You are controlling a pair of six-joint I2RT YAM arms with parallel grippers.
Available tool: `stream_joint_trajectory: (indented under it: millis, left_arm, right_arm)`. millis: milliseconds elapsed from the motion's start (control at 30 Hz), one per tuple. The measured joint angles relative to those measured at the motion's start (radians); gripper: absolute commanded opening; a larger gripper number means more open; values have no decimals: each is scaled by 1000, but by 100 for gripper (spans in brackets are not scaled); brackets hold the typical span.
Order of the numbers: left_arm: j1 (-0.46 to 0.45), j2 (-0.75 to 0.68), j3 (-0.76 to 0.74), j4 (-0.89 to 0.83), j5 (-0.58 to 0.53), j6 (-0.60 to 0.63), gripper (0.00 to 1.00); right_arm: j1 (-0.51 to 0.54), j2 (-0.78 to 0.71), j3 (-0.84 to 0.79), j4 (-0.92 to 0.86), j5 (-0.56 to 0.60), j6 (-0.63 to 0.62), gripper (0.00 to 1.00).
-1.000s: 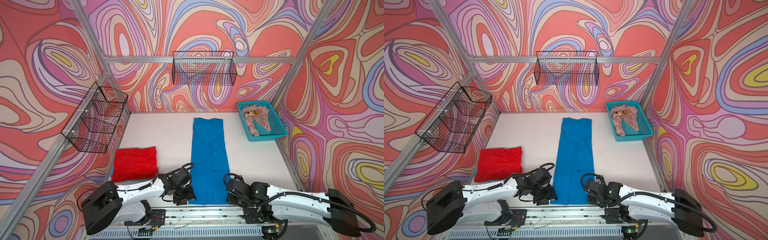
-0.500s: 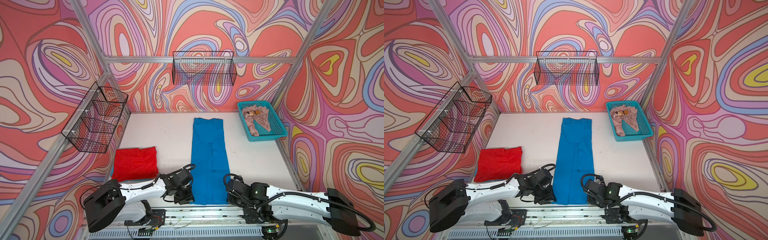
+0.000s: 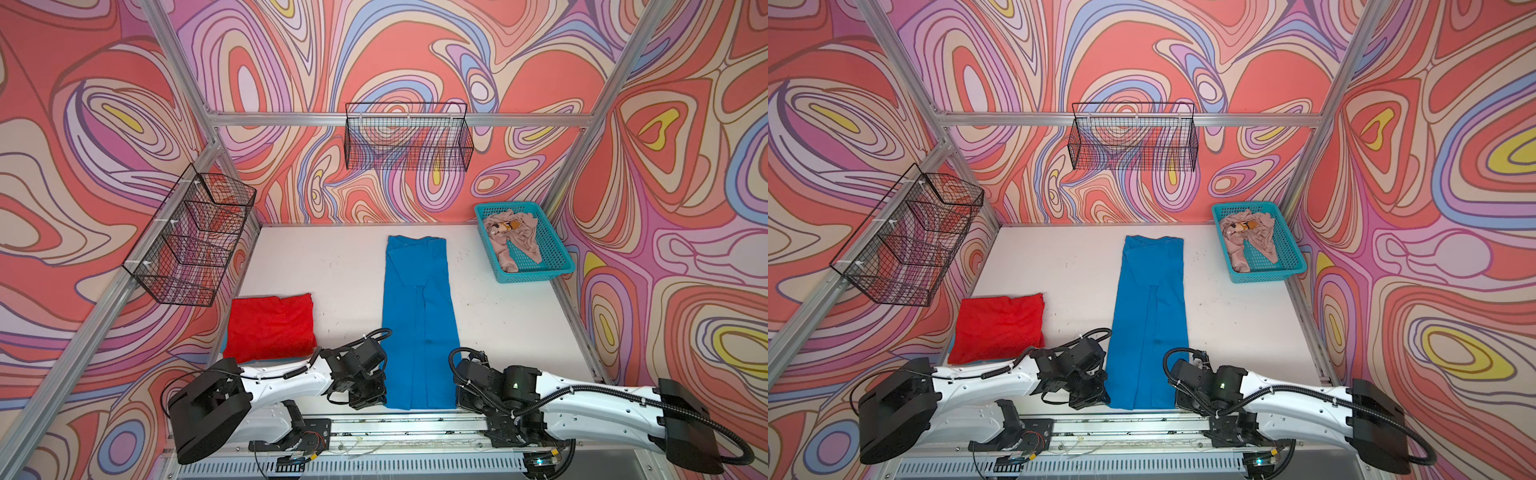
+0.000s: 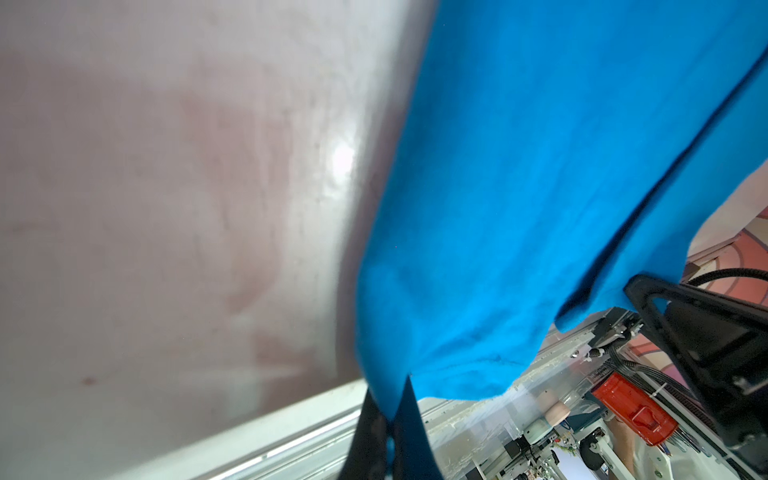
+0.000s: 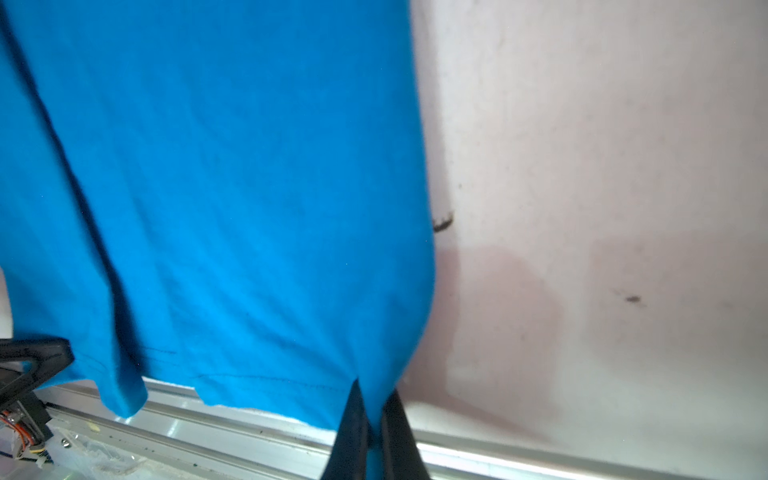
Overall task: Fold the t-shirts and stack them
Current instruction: 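Fold the held near end over toward the far end with both grippers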
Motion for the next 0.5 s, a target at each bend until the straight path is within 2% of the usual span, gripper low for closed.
stream_joint_trajectory:
  millis: [333, 500]
  left_arm:
    - [2, -85, 133, -97, -58, 9, 0]
    - [44, -121, 175, -149, -80, 29, 0]
  right_arm:
    - [0, -30, 94, -72, 61, -3, 0]
    - [0, -31, 165, -110, 113, -12, 0]
